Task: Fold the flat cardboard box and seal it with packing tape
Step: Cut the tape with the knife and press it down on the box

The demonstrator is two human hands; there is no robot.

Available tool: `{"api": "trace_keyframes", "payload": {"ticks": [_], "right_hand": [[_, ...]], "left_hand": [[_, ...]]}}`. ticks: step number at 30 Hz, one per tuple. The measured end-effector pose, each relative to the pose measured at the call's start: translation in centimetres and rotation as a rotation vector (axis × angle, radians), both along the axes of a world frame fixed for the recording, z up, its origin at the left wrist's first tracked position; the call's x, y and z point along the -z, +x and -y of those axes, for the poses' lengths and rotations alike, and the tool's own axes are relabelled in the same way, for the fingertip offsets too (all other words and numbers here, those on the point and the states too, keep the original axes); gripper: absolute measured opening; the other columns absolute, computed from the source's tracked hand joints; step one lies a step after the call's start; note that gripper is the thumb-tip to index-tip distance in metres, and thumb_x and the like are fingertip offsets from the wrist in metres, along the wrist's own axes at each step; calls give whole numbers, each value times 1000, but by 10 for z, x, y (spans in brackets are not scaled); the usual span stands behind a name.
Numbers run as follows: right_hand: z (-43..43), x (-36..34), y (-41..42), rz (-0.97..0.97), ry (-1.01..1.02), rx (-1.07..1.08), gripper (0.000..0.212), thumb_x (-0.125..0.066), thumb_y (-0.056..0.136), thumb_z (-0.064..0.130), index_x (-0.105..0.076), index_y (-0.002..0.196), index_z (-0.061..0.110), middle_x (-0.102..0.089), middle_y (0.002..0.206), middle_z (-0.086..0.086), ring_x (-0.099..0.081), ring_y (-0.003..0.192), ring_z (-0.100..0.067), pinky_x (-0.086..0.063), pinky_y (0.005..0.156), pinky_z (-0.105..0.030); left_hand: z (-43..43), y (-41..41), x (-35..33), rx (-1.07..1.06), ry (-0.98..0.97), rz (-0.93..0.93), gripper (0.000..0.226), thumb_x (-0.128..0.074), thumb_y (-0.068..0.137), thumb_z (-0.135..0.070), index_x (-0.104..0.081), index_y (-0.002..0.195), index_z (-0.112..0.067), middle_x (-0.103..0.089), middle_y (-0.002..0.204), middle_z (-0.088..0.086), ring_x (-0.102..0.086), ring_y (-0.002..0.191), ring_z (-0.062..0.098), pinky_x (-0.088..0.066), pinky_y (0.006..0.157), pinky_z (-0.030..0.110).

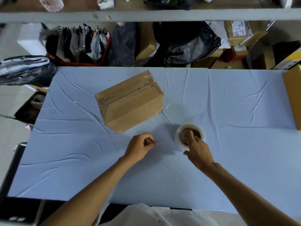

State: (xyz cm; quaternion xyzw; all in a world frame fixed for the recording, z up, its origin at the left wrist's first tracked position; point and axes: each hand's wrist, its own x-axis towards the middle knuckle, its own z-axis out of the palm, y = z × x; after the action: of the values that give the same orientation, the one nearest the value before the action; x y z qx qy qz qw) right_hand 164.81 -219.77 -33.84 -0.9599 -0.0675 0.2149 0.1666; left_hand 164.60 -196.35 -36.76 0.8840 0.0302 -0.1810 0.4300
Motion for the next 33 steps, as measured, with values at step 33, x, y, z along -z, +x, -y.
{"api": "trace_keyframes", "payload": {"ticks": [33], "right_hand": [[-70, -69, 89, -149, 1213, 939, 35, -72, 79, -4, -55, 110, -7, -63, 69, -13, -63, 51, -9, -58, 59, -18]], "left_hand": [[14, 115, -115, 96, 124, 402, 28, -75, 76, -17, -69, 103, -13, -35, 139, 7, -34, 131, 20, -26, 109, 27]]}}
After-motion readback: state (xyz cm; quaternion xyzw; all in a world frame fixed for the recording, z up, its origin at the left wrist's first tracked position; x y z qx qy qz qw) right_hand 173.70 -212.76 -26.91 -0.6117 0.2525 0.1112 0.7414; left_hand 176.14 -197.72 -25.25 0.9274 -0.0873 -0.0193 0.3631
